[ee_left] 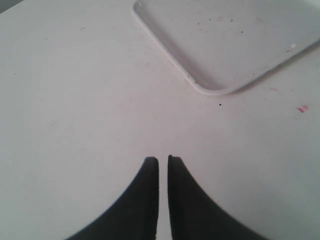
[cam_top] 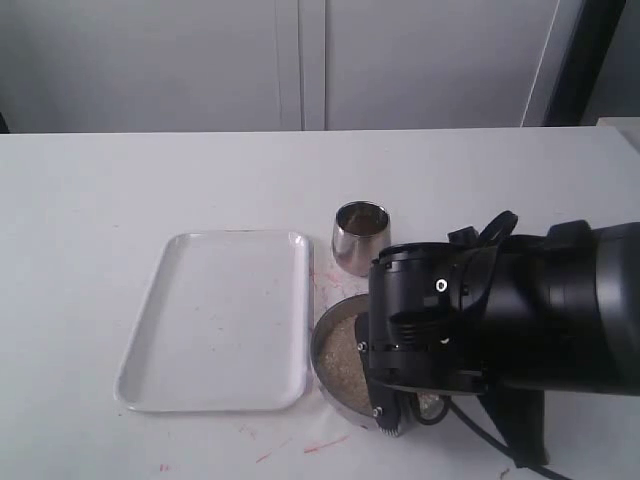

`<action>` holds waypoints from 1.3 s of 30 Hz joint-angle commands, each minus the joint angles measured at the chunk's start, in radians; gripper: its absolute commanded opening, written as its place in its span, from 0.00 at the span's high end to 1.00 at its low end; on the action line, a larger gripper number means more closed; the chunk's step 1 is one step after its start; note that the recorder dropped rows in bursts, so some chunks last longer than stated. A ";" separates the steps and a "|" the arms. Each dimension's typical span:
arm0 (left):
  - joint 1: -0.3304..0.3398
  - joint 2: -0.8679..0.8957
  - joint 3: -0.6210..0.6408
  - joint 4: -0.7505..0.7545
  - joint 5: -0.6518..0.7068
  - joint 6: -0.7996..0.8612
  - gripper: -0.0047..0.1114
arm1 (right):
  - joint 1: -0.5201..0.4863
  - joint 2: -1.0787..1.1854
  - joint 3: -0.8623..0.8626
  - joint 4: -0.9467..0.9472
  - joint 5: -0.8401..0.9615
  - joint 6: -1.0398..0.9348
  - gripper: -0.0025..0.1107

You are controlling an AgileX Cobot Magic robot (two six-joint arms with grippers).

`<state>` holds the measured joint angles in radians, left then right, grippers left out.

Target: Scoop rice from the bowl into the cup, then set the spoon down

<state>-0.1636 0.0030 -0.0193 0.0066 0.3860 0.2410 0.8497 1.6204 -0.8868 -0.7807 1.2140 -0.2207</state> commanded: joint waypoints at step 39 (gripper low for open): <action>-0.002 -0.003 0.009 -0.001 0.033 -0.006 0.84 | 0.007 -0.085 0.004 0.091 0.003 0.199 0.98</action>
<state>-0.1636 0.0030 -0.0193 0.0066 0.3860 0.2410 0.8497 1.5560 -0.8868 -0.7212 1.2140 -0.0291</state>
